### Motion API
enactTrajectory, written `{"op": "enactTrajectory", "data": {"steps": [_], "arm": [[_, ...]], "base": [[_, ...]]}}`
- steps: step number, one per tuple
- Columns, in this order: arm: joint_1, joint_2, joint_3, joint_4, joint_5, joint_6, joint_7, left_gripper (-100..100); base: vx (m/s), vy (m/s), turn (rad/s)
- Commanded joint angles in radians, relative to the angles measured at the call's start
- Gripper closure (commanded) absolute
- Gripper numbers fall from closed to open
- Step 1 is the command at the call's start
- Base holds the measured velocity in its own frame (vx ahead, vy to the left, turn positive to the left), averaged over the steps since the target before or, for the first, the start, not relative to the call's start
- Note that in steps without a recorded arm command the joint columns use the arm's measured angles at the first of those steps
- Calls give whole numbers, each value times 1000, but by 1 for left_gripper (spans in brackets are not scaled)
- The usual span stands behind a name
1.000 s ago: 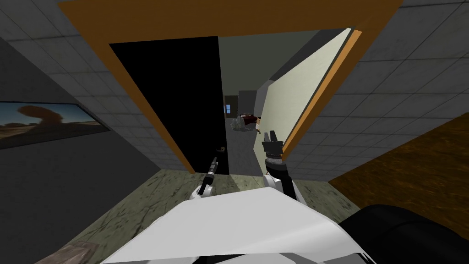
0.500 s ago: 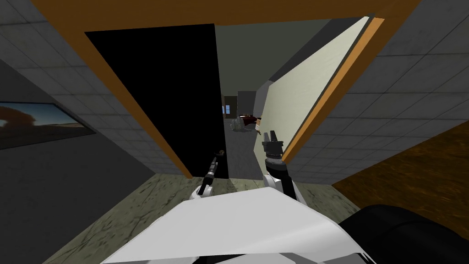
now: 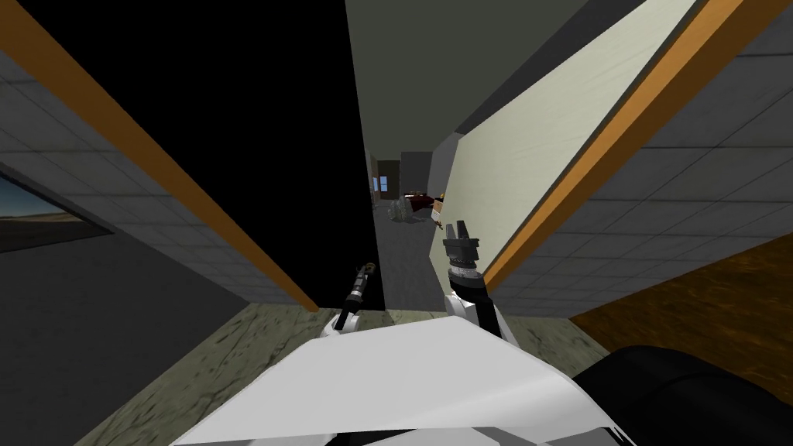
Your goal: Push the door open
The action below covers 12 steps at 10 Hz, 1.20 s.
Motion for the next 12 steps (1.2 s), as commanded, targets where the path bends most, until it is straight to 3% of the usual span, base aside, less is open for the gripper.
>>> {"op": "enactTrajectory", "data": {"steps": [1, 2, 7, 12], "arm": [[0, 0, 0, 0, 0, 0, 0, -100], [0, 0, 0, 0, 0, 0, 0, 100], [0, 0, 0, 0, 0, 0, 0, 100], [-3, 7, 35, 3, 19, 1, -14, 100]], "base": [[76, -4, -5], [-11, 1, 6], [-7, 2, -1], [146, -58, 31]]}}
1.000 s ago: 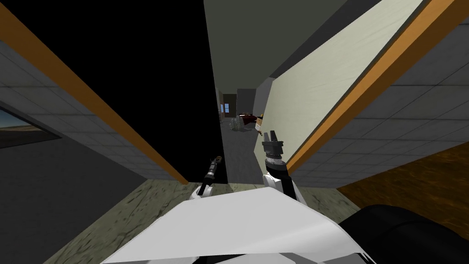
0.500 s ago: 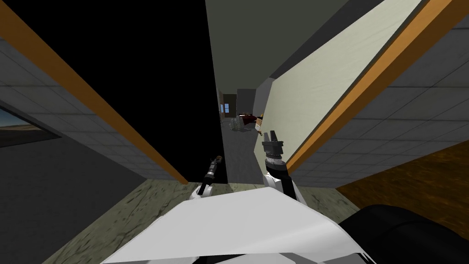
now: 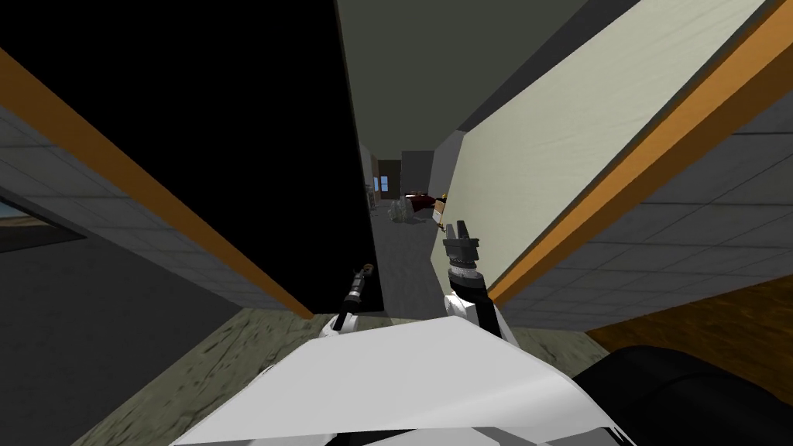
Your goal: Push the door open
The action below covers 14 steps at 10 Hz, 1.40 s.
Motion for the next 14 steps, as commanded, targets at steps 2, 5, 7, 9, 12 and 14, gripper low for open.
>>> {"op": "enactTrajectory", "data": {"steps": [2, 5, 7, 9, 12, 14], "arm": [[7, 9, 28, -22, 14, 8, -14, 100], [7, 12, 49, -19, 26, 8, -23, 100], [8, 16, 78, -15, 41, 9, -34, 100], [8, 16, 78, -15, 41, 9, -34, 100], [9, 20, 108, -11, 58, 9, -47, 100], [10, 24, 133, -8, 71, 9, -57, 100]], "base": [[159, -50, 29], [179, -93, 60], [165, -75, 37], [93, -43, 25], [108, -56, 54], [173, -108, 58]]}}
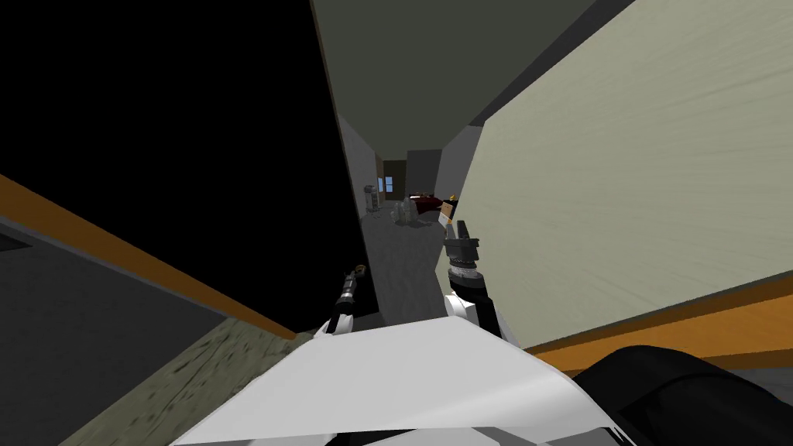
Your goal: Push the door open
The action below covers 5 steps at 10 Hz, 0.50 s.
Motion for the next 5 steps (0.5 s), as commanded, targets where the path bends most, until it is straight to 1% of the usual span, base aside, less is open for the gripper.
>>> {"op": "enactTrajectory", "data": {"steps": [1, 3, 4, 5], "arm": [[-10, 12, 27, 2, 14, -5, -8, 100], [-9, 15, 50, 5, 26, -5, -17, 100], [-9, 15, 50, 5, 26, -5, -17, 100], [-9, 18, 71, 7, 37, -5, -26, 100]], "base": [[216, -96, 73], [204, -104, 65], [130, -56, 31], [184, -83, 49]]}}
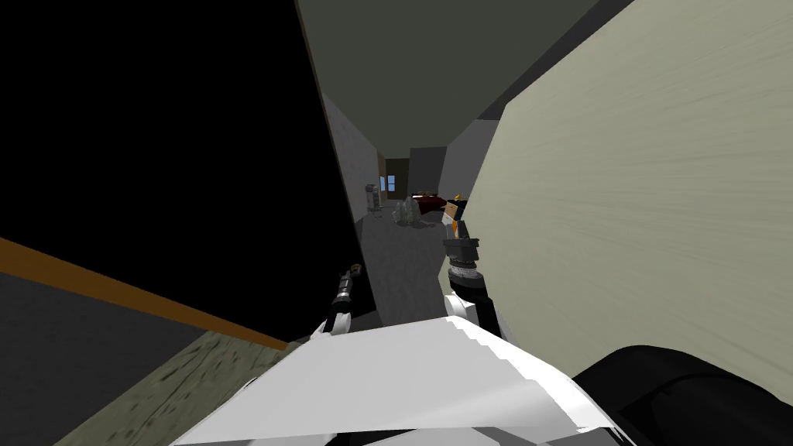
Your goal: Push the door open
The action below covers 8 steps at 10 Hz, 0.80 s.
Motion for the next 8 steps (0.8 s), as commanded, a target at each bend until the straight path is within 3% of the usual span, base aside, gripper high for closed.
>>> {"op": "enactTrajectory", "data": {"steps": [1, 4, 8], "arm": [[-1, 8, 18, 5, 10, -6, -5, 100], [0, 12, 46, 9, 25, -6, -16, 100], [8, 23, 73, 11, 40, -5, -24, 100]], "base": [[179, -106, 61], [176, -107, 68], [135, -40, 40]]}}
